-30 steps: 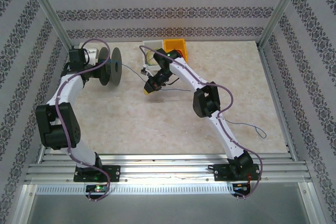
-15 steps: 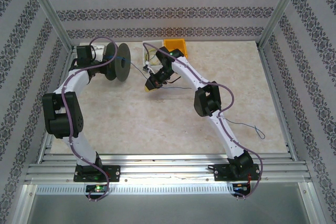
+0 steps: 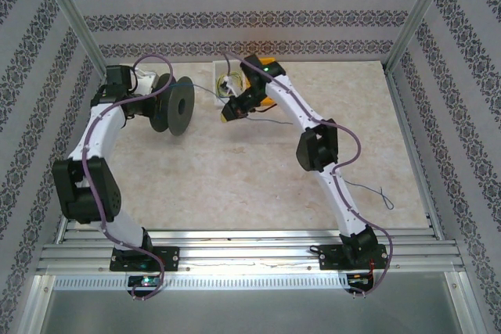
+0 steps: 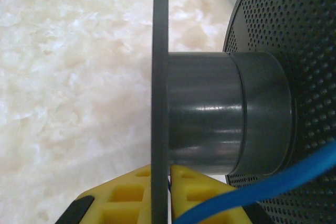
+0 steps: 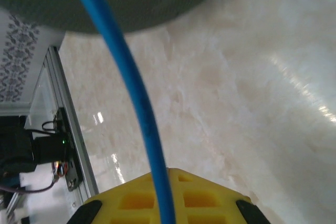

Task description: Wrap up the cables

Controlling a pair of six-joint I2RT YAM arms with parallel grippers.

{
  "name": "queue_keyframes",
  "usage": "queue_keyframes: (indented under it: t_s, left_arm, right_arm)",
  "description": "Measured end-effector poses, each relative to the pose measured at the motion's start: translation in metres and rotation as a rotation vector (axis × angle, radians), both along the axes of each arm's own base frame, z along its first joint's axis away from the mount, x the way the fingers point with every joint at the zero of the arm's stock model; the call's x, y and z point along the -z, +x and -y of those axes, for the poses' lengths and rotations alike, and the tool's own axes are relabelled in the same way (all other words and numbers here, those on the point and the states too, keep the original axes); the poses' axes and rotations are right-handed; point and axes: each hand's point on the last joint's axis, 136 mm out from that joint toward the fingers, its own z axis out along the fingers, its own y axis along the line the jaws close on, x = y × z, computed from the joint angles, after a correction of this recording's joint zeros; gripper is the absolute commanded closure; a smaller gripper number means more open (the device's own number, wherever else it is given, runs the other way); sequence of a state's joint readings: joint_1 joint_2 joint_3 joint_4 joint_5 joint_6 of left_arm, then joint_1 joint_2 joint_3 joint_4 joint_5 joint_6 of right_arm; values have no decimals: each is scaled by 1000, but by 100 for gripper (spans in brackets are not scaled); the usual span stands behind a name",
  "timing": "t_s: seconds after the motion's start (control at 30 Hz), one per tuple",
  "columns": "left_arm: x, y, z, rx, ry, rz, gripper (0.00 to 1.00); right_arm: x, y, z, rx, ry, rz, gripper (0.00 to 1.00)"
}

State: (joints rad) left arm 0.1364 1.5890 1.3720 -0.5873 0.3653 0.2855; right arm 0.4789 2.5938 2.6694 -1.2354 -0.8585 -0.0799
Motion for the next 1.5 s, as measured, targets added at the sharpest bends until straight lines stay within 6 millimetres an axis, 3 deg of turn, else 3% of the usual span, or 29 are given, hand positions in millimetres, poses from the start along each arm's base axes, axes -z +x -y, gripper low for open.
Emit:
queue_keyframes:
  t_s: [0.1, 0.2, 0.3, 0.43, 0.5, 0.73, 0.97, 1.1, 1.27, 1.47, 1.5]
  left_arm:
    - [-30, -30, 21, 84, 2, 5, 100]
    - [-54, -60, 40, 157, -15, 15, 100]
    - [-70, -87, 54, 211, -42, 23, 100]
    - [-88, -106, 64, 241, -71, 49, 100]
    - [-102, -109, 66, 238, -89, 82, 100]
    - [-159, -101, 67, 156, -164, 228, 100]
    - [-219, -95, 58, 42, -212, 367, 100]
    - [-239, -93, 52, -19, -242, 414, 100]
    - [-250, -90, 43, -100, -262, 436, 100]
    - [-276, -84, 23, -225, -290, 518, 100]
    - [-281, -83, 19, -246, -294, 534, 100]
  right_arm:
    - [-35, 14, 13, 37, 38, 87, 100]
    - [-58, 28, 24, 67, 71, 153, 100]
    - [-64, 36, 29, 77, 95, 176, 100]
    - [-67, 29, 23, 51, 117, 170, 100]
    - [-64, 25, 20, 34, 125, 160, 100]
    - [-48, 2, 16, -27, 141, 111, 78]
    - [-62, -8, 37, -14, 162, 169, 57]
    - [-59, -13, 50, -2, 166, 192, 55]
    - [-37, -23, 67, 26, 154, 176, 64]
    - [-1, -33, 95, 103, 108, 115, 98]
    - [2, -33, 98, 117, 104, 111, 100]
